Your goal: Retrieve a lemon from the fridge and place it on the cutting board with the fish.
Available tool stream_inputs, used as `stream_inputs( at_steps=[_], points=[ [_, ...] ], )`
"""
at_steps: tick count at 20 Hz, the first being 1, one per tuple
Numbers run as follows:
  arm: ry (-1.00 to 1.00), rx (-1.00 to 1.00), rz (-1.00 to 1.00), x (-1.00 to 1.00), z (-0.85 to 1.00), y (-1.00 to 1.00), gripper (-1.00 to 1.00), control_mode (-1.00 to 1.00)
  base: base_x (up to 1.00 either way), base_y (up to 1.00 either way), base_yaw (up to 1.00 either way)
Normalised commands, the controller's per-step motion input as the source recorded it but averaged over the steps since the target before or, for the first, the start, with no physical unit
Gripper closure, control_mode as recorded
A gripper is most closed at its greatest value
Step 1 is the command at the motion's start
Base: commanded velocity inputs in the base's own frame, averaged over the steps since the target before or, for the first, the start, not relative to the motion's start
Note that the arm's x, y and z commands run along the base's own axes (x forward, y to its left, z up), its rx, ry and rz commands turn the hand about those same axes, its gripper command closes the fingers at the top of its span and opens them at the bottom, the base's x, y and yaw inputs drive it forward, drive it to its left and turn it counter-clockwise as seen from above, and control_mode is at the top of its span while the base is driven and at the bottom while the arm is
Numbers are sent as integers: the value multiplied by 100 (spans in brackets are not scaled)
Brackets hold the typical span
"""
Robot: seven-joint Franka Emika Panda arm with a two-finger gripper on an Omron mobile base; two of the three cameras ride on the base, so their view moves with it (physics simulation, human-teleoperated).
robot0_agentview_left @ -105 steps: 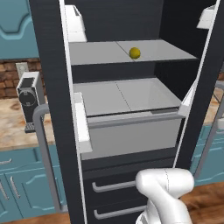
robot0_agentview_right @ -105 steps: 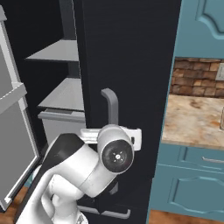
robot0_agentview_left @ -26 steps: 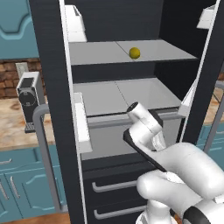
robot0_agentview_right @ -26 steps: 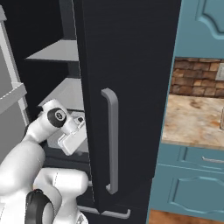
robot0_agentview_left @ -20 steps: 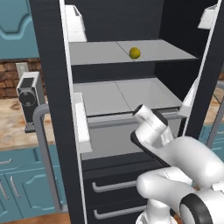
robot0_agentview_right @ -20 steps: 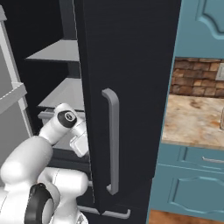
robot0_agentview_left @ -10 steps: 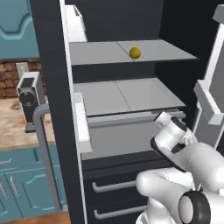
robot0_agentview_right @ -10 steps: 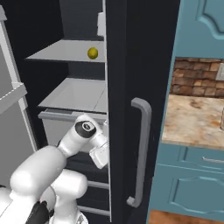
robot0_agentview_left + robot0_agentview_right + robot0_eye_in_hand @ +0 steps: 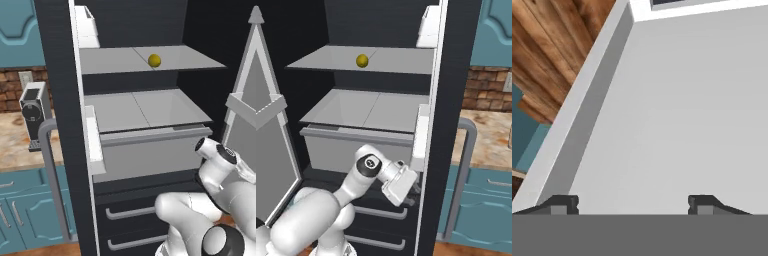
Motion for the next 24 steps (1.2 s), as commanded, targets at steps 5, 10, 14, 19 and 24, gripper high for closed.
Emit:
stream_inputs(
  at_steps=[5, 10, 14, 19, 24],
  points=[
    [0, -7, 3, -8, -4, 62, -100, -100, 0, 0, 0],
    [-5, 18, 1, 0, 8, 100, -100, -100, 0, 0, 0],
    [-20, 49, -20, 14, 7, 98, -100, -100, 0, 0, 0],
    [-40, 82, -40, 11, -16, 30, -100, -100, 0, 0, 0],
    [-34, 64, -54, 45, -30, 20, -100, -100, 0, 0, 0]
  ],
)
